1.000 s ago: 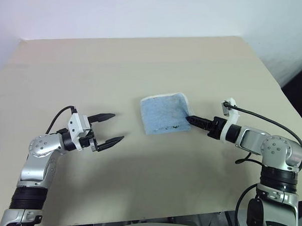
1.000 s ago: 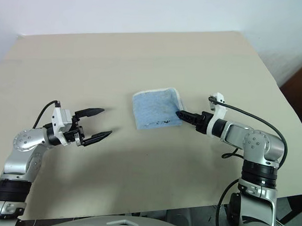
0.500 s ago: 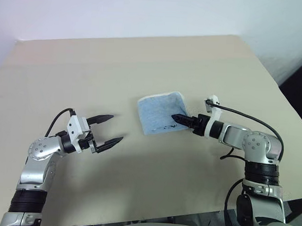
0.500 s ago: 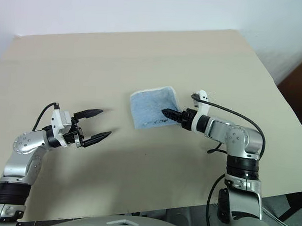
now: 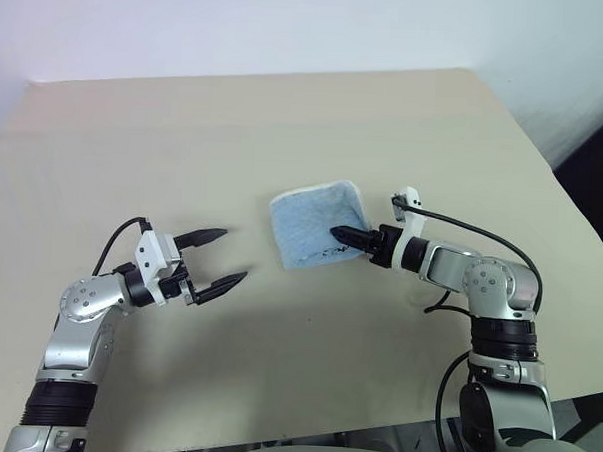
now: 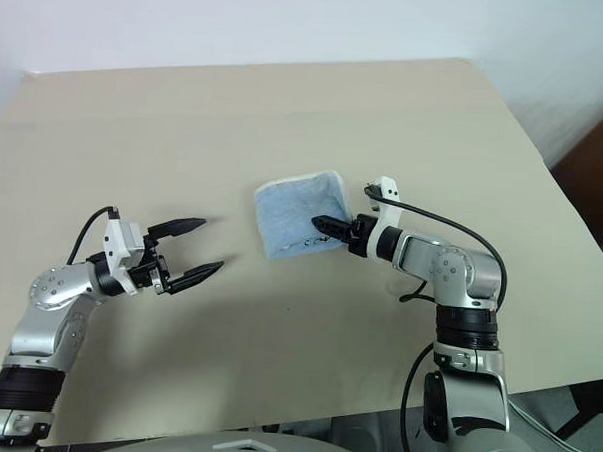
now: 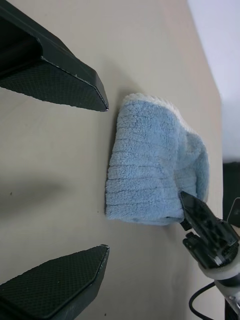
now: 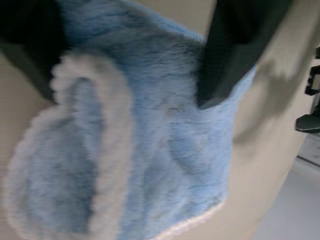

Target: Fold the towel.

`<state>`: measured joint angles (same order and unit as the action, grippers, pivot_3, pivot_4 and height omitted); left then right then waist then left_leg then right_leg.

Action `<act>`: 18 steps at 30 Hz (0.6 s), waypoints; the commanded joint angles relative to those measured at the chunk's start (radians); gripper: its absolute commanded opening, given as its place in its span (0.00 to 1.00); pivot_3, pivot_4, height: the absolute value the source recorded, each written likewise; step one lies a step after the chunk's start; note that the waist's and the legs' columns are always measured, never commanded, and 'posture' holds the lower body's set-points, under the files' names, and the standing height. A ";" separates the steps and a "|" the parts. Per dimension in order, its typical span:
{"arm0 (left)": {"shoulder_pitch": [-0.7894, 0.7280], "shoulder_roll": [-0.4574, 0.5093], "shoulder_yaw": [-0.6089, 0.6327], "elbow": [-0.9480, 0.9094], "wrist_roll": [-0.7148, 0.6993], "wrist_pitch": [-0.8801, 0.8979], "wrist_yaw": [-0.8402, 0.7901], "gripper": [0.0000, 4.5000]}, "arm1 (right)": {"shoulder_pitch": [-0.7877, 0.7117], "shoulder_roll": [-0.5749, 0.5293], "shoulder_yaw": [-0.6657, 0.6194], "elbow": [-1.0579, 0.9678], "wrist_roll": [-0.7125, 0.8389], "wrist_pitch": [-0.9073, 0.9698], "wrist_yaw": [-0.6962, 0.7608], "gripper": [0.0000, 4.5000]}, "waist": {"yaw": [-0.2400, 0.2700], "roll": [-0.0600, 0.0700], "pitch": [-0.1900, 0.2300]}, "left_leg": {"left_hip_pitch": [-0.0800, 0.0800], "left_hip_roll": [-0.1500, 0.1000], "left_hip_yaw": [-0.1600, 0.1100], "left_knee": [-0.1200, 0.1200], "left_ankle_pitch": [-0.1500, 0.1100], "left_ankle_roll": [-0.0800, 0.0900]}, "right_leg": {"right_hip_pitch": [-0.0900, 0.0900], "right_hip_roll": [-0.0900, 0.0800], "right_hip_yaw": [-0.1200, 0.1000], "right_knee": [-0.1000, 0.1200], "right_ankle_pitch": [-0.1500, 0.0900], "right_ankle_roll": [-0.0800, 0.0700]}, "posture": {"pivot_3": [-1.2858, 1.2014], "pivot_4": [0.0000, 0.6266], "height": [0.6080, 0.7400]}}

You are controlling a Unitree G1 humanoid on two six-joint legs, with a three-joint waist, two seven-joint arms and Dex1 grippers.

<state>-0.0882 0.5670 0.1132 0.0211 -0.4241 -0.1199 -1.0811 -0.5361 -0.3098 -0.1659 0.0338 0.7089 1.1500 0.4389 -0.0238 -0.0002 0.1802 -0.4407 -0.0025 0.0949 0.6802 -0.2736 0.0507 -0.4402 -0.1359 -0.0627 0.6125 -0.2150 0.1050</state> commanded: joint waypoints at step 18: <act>-0.019 -0.005 -0.022 0.002 0.015 -0.044 -0.001 1.00 | -0.350 -0.073 -0.222 0.446 -0.094 -0.247 -0.148 0.00 | 0.008 0.001 0.001 | -0.002 0.000 0.003 0.000 0.002 0.002 | -0.003 0.001 -0.001 0.000 0.001 -0.001 | 0.52 0.24 1.00</act>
<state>-0.0927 0.5626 0.0913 0.0300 -0.4120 -0.1409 -1.0738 -0.8589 -0.3654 -0.3441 0.4361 0.6265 0.9521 0.3139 -0.0153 0.0009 0.1809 -0.4428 -0.0027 0.0986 0.6801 -0.2708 0.0505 -0.4428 -0.1354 -0.0635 0.6125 -0.2142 0.1038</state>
